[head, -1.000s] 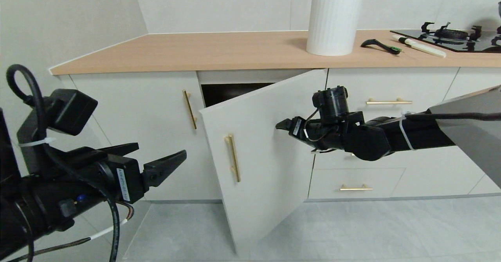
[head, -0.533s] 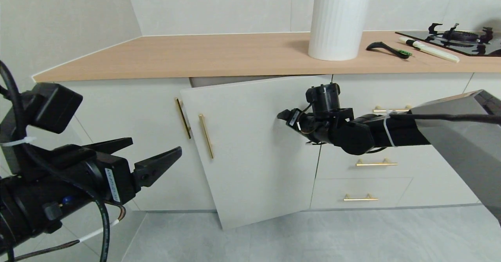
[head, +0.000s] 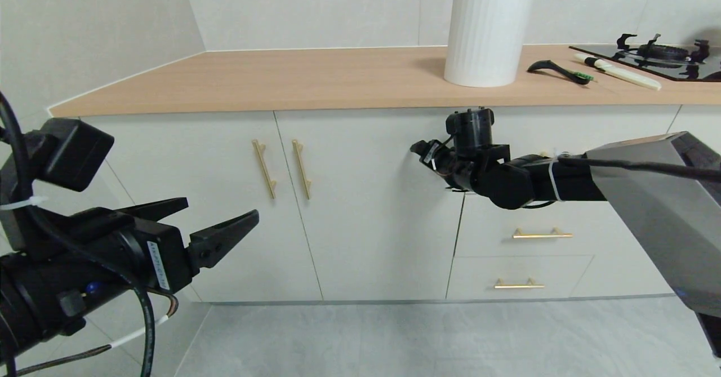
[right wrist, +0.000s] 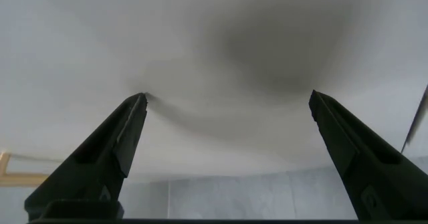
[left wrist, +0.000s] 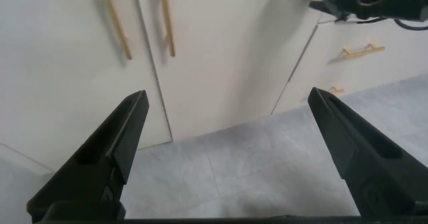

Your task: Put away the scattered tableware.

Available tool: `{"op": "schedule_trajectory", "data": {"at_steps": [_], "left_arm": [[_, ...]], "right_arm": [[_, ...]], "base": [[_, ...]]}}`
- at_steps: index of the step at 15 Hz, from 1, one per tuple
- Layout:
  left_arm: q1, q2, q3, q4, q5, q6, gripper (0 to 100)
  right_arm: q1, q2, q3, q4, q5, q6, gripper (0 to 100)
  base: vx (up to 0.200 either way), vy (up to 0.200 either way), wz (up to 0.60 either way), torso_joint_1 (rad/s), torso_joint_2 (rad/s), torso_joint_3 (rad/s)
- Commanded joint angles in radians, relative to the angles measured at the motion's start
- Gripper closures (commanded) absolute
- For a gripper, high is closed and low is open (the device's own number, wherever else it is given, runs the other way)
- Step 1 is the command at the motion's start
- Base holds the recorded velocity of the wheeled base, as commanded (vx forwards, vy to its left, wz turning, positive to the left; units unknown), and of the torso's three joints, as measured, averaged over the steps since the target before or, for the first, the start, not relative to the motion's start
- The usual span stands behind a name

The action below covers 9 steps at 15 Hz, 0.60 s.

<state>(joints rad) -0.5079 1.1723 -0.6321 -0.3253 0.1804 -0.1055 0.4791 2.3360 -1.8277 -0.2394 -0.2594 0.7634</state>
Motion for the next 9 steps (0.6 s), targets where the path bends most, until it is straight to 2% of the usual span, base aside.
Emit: {"op": "schedule_trajectory", "data": {"at_steps": [1, 3, 7, 8, 9], "left_arm": [[0.000, 0.001, 0.000, 0.000, 0.001, 0.000, 0], [0.000, 0.003, 0.000, 0.000, -0.001, 0.000, 0], [0.000, 0.003, 0.000, -0.001, -0.002, 0.001, 0], [0.000, -0.002, 0.003, -0.001, -0.002, 0.009, 0], [0.000, -0.011, 0.009, -0.003, -0.001, 0.040, 0]], "right_arm": [[-0.036, 0.011, -0.024, -0.001, -0.006, -0.001, 0], [-0.047, 0.005, -0.028, 0.003, -0.006, 0.001, 0], [-0.014, -0.225, 0.047, 0.213, -0.038, -0.021, 0], [-0.016, -0.316, 0.074, 0.252, -0.063, -0.044, 0], [-0.027, -0.438, 0.134, 0.299, -0.075, -0.067, 0]], "base": [[0.000, 0.000, 0.00, 0.000, 0.00, 0.000], [0.000, 0.000, 0.00, 0.000, 0.00, 0.000], [0.000, 0.000, 0.00, 0.000, 0.00, 0.000], [0.000, 0.000, 0.00, 0.000, 0.00, 0.000], [0.000, 0.000, 0.00, 0.000, 0.00, 0.000]]}}
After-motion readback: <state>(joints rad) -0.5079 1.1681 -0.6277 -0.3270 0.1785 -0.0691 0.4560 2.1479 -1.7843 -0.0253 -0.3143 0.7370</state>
